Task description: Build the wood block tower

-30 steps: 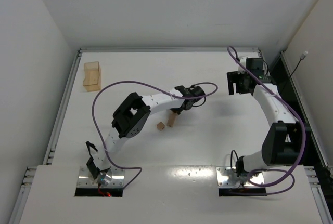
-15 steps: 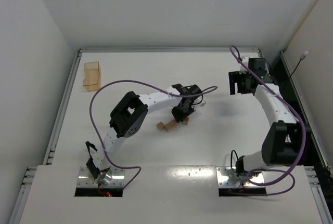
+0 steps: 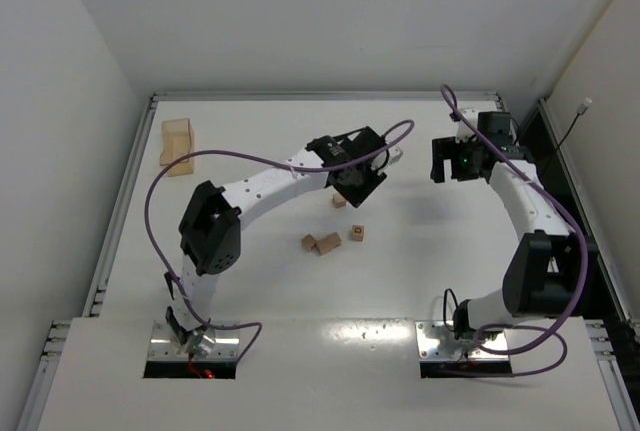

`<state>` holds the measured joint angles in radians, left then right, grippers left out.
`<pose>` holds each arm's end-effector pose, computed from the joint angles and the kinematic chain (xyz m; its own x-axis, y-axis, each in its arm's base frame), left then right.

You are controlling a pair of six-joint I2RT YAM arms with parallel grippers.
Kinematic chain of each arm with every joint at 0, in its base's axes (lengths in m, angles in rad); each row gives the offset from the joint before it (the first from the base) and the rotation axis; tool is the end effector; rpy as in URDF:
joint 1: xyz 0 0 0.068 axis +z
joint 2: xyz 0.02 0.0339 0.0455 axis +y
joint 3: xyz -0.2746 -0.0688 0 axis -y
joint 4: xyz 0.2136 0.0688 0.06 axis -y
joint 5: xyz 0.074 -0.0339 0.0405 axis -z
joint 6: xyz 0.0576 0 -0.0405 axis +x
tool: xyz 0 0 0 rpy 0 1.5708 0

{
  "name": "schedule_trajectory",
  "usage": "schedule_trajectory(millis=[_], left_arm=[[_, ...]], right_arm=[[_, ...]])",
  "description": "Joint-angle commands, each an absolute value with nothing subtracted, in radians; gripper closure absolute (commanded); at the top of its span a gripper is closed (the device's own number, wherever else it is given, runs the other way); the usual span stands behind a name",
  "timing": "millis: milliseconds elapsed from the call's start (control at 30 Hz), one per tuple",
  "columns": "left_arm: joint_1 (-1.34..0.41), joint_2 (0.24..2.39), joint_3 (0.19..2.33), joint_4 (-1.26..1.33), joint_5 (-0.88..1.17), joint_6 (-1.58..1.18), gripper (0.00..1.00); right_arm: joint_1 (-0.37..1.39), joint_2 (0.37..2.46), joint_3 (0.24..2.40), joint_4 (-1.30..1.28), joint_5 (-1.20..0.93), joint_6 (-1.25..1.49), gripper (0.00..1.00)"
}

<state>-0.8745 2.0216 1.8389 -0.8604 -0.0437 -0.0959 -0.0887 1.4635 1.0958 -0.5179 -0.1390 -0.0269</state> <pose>0.2757 -0.3259 0.2672 -0.6236 0.5968 -0.5048 0.6959 0.7181 -0.0106 0.2940 -0.0181 0.2643 -0.7710 0.0418 -0.6355 -0.0203 0.9957 0.0902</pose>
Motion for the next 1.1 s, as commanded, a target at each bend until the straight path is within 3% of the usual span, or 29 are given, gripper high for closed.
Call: schedule_trajectory(millis=[0, 67, 167, 733, 1067], left_arm=[[-0.854, 1.990, 1.876, -0.833, -0.260, -0.179, 0.57], [-0.845, 1.990, 1.849, -0.822, -0.291, -0.208, 0.46], [-0.804, 2.014, 1.839, -0.810, -0.272, -0.209, 0.39], [-0.739, 2.236, 1.974, -0.831, -0.002, -0.213, 0.45], [-0.701, 2.304, 2.012, -0.841, -0.014, -0.222, 0.45]], right_arm=[[-0.081, 1.492, 1.112, -0.514, -0.312, -0.034, 0.15], [-0.072, 1.506, 1.132, -0.525, -0.343, -0.044, 0.15], [-0.061, 1.529, 1.152, -0.535, -0.344, -0.044, 0.15], [-0.052, 1.540, 1.154, -0.545, -0.313, -0.054, 0.15], [-0.052, 1.540, 1.154, -0.545, -0.304, -0.054, 0.15]])
